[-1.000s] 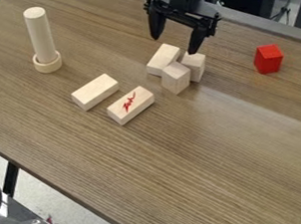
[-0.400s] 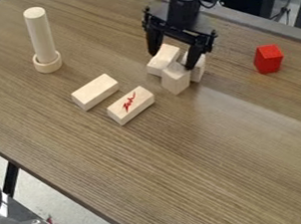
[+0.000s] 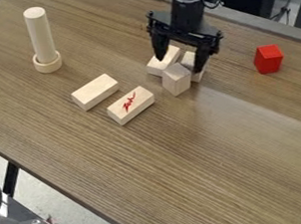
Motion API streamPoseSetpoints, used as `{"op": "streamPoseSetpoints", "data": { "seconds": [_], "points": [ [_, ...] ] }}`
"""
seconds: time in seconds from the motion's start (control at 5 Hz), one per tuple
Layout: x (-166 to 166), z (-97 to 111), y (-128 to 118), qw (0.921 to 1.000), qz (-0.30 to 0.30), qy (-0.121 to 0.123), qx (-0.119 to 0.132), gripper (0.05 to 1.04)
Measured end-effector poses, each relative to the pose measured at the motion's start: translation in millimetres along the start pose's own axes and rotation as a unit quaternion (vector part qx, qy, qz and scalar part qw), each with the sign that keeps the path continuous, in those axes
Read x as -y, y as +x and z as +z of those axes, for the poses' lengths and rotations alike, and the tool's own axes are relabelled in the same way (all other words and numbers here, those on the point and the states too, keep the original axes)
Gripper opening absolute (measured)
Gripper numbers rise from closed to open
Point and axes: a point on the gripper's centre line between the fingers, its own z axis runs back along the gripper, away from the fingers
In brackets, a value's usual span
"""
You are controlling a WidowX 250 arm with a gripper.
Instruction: Place cube on top of another cube
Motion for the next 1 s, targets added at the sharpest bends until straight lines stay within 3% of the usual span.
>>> {"op": "streamPoseSetpoints", "data": {
  "seconds": [0.4, 0.6, 1.0],
  "points": [
    [8.5, 9.7, 20.2, 0.9995, 0.003, -0.016, 0.027, 0.999],
    [8.2, -7.8, 24.9, 0.9999, 0.006, -0.008, 0.012, 0.998],
    [18.2, -26.4, 31.6, 0.9987, 0.027, -0.039, -0.018, 0.951]
  ]
}}
